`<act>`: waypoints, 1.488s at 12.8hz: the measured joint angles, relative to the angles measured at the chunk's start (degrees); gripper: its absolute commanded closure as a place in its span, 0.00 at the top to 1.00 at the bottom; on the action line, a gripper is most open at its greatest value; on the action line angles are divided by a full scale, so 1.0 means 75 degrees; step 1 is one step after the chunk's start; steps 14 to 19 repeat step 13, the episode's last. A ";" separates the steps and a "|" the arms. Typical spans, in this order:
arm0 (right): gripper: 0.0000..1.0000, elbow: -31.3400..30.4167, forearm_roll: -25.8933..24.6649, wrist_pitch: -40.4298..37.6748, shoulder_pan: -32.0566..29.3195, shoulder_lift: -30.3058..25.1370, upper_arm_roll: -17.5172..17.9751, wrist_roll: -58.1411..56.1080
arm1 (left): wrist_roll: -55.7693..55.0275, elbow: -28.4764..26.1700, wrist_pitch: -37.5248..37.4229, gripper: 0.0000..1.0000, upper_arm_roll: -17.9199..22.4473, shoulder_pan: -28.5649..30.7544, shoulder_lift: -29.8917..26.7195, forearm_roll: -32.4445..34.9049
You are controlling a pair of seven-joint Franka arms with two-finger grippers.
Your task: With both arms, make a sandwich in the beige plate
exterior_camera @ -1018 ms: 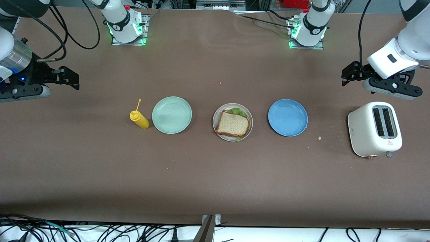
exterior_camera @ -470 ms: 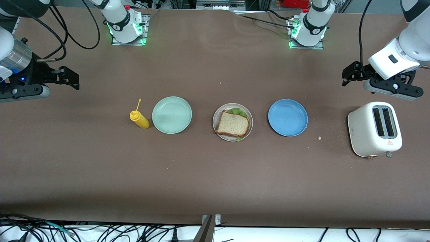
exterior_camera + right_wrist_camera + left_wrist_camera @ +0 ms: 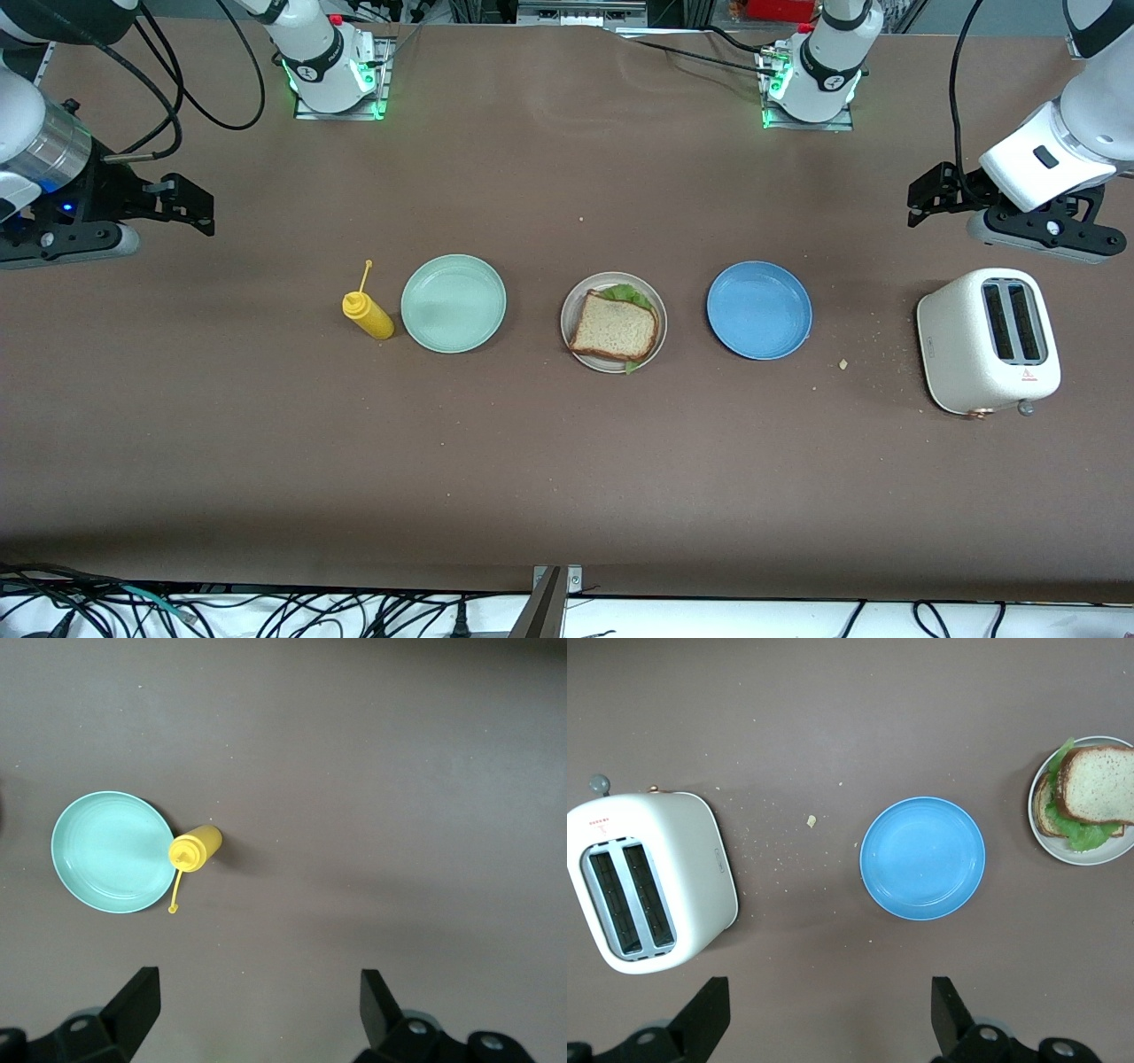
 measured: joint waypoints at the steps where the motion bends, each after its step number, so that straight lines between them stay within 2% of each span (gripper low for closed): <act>1: 1.00 0.0000 0.0000 0.0001 0.0008 0.0000 0.0015 0.0000 | -0.0013 0.0000 0.0000 1.00 0.0000 0.0000 0.0000 0.0000; 19: 1.00 0.0001 0.0000 0.0008 0.0009 -0.0005 0.0037 0.0000 | -0.0104 0.0000 -0.0005 1.00 -0.0008 -0.0004 0.0000 0.0000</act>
